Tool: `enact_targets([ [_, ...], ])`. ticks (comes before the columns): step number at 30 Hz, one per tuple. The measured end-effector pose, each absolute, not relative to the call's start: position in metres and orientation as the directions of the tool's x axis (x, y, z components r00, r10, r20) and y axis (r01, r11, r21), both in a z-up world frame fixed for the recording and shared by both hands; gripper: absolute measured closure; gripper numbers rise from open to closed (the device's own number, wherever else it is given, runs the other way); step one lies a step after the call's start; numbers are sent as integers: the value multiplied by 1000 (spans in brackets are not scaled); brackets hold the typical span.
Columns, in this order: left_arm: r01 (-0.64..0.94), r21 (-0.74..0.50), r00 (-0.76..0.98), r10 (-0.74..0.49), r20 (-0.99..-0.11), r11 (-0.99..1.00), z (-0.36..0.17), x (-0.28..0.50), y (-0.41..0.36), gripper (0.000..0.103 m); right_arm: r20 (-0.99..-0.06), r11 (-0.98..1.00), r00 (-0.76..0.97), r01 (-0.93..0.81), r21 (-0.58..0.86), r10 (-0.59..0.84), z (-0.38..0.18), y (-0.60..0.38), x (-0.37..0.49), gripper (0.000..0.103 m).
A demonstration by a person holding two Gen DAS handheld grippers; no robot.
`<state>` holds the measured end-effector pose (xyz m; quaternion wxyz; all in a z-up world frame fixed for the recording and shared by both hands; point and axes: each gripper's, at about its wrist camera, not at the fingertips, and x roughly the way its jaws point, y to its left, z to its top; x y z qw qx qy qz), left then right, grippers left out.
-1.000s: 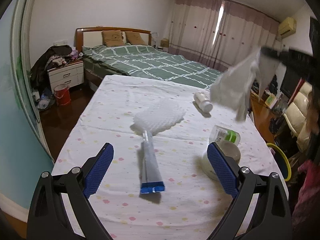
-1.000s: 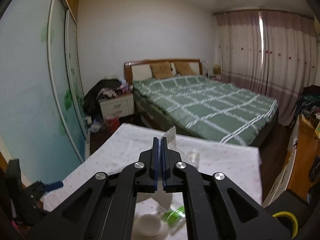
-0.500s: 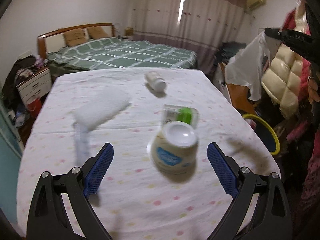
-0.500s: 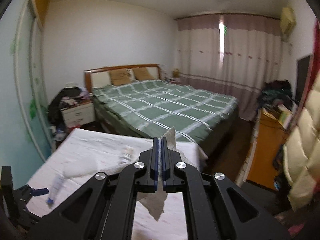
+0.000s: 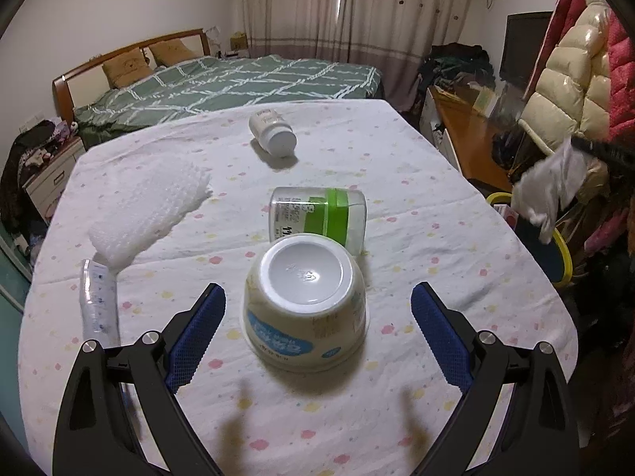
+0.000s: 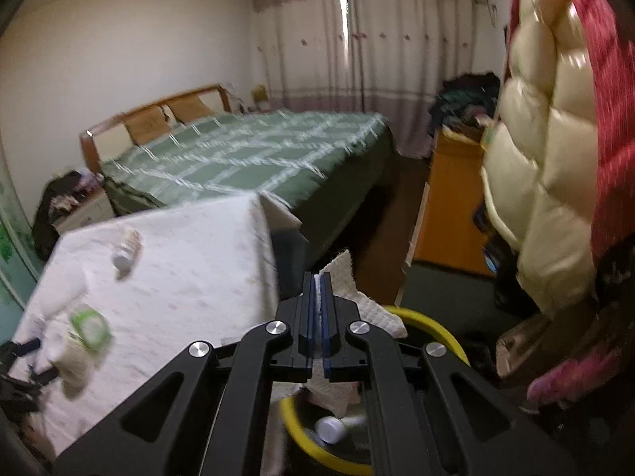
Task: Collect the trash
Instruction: 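Drop the tissue into the bin with the right gripper while the left gripper grasps the tub, then lift the white tub with the left gripper and drop it into the yellow bin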
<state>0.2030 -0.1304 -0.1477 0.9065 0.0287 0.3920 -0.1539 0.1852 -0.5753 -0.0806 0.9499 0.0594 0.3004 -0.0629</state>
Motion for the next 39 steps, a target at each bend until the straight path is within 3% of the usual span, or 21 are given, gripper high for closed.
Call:
enact_targets([
  [1, 301, -71, 642, -257, -723, 951, -149, 205, -131, 10, -587, 982, 803, 175, 65, -104, -89, -580, 186, 96],
  [3, 297, -64, 638, -248, -729, 953, -152, 208, -132, 10, -595, 976, 793, 208, 60, -132, -99, -589, 186, 74],
  [4, 297, -58, 636, -243, -733, 953, -154, 210, -133, 10, -597, 974, 791, 216, 72, -131, -104, -594, 185, 71],
  [15, 280, -30, 611, -202, -766, 959, -173, 236, -142, 10, -617, 971, 782, 203, 125, -84, -129, -601, 183, 68],
  [20, 250, -21, 612, -174, -771, 968, -179, 244, -139, 23, -629, 970, 774, 201, 140, -69, -138, -604, 183, 68],
  [24, 244, -47, 614, -192, -766, 969, -178, 244, -134, 23, -626, 967, 777, 202, 152, -65, -138, -605, 179, 68],
  [39, 335, -64, 653, -281, -703, 940, -124, 199, -156, 24, -595, 966, 800, 206, 156, -75, -133, -606, 132, 68],
])
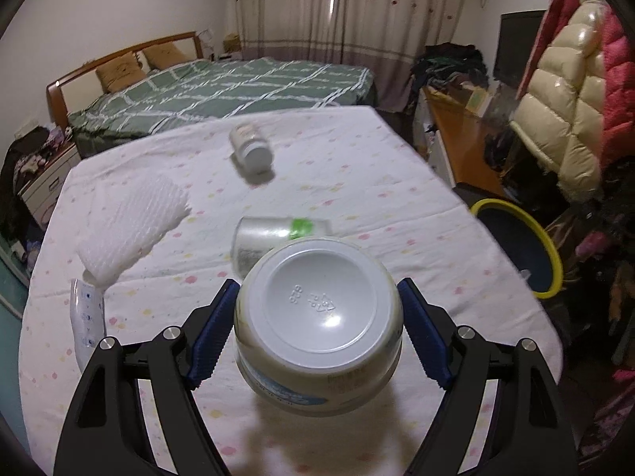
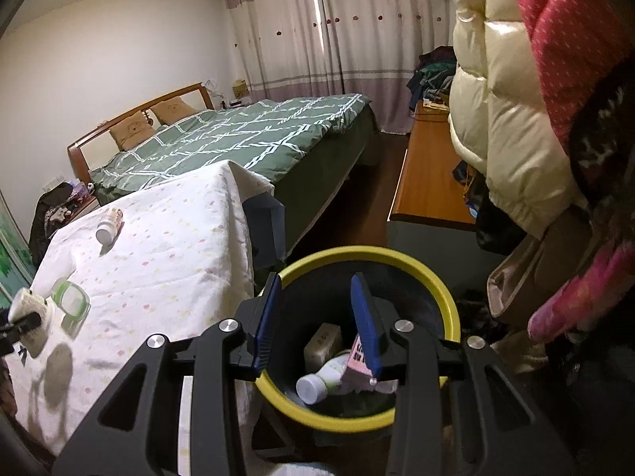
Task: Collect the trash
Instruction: 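Lift the white tub with the left gripper and drop it into the yellow bin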
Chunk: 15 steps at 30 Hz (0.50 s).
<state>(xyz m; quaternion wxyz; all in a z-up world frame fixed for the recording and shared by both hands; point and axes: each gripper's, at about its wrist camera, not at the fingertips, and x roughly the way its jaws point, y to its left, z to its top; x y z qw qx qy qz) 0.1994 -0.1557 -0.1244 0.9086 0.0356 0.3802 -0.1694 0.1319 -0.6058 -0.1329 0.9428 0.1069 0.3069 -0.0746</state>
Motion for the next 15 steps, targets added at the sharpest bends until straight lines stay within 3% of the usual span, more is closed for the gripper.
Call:
enact_targets([
  [15, 607, -51, 535, -455, -712, 793, -112, 215, -316, 24, -589, 956, 796, 262, 129, -139, -138, -625, 78, 68],
])
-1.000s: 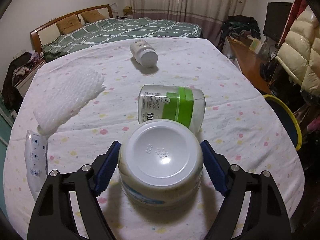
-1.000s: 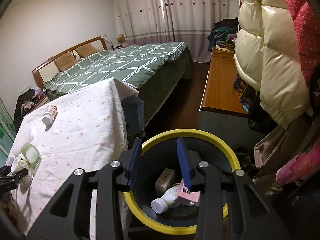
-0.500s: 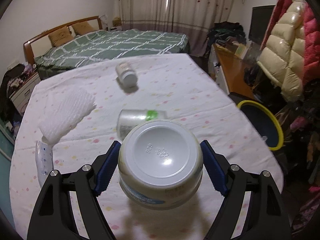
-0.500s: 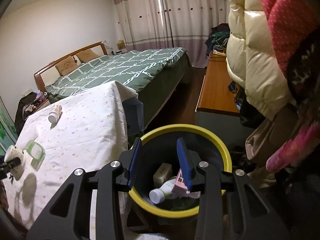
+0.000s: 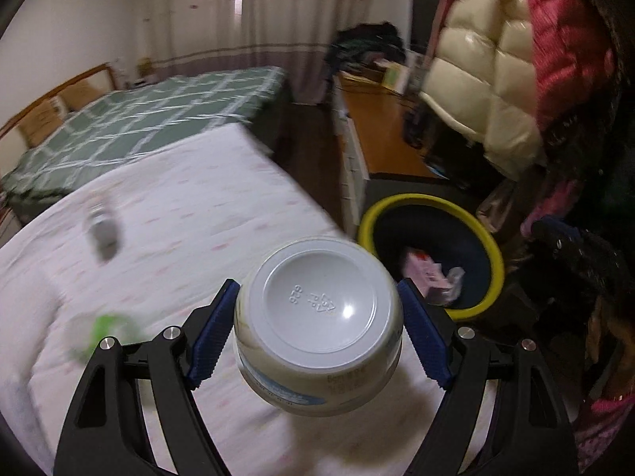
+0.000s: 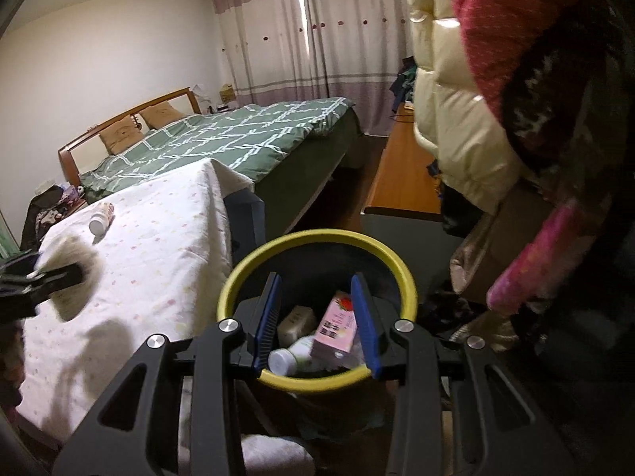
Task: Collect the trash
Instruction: 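Lift the white tub with the left gripper and drop it into the yellow bin, then move the right gripper to the toothpaste tube and grasp it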
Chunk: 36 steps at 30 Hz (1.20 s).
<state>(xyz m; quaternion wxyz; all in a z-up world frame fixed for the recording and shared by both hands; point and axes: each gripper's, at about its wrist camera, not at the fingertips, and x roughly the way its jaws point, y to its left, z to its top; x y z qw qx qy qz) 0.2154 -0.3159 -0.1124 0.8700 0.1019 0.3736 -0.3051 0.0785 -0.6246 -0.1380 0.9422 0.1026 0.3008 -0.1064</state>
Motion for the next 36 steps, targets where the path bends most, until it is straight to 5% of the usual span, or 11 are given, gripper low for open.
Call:
enact_targets([
  [11, 744, -93, 376, -529, -761, 662, -140, 235, -460, 24, -610, 926, 757, 363, 99, -232, -143, -648, 44, 68],
  [15, 758, -114, 338, -535, -774, 643, -154, 240, -494, 23, -606, 914, 752, 393, 97, -260, -142, -655, 32, 55],
  [19, 736, -133, 334, -528, -781, 664, -159, 243, -507, 14, -608, 908, 747, 407, 97, -269, -142, -656, 26, 54],
  [36, 446, -179, 611, -444, -656, 877, -76, 181, -233, 5, -661, 973, 746, 204, 110, -81, -160, -568, 83, 52],
])
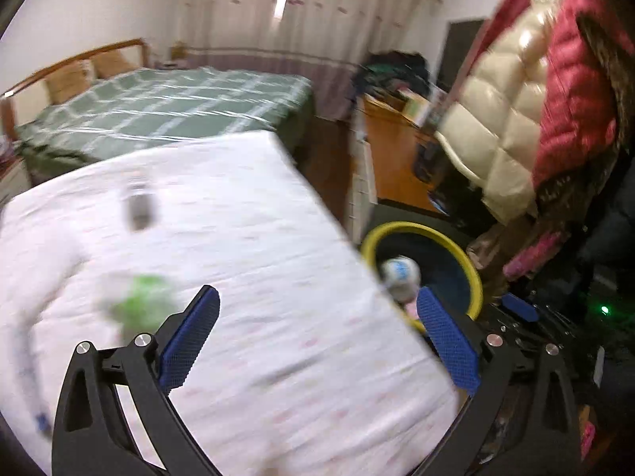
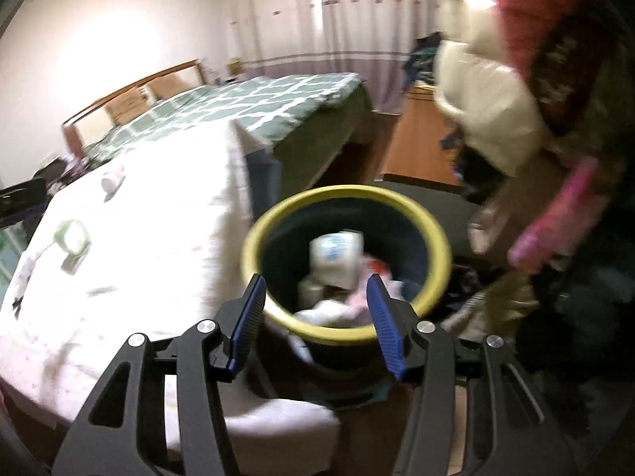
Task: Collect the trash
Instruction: 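Move the right gripper to the toothpaste tube and grasp it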
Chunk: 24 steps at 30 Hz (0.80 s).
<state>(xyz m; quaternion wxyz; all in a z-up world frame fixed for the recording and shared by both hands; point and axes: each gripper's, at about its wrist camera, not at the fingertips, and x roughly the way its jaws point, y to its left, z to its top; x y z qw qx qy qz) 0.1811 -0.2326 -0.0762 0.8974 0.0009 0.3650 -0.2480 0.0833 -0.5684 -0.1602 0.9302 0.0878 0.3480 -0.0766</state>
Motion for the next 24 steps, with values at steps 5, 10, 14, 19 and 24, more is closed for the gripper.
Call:
enact_targets([
  [5, 326, -129, 693, -329, -641, 937, -67, 155, -144, 5, -673, 991, 740, 78, 113, 18, -158, -508, 113, 52],
  [10, 161, -85, 763, -178, -622, 983, -65, 128, -55, 5, -685, 987, 712, -75, 145, 155, -152, -435, 143, 52],
  [14, 44, -61, 794, -71, -604, 997, -62, 109, 4, 5, -698, 966, 668, -201, 162, 256, -150, -370, 165, 52],
  [19, -42, -61, 822, 0, -569, 997, -54, 90, 54, 5, -698, 920, 610, -338, 200, 376, -139, -282, 182, 52],
  [24, -95, -67, 842, 44, -538, 993, -47, 77, 83, 5, -696, 867, 549, -445, 226, 463, -132, -206, 197, 52],
])
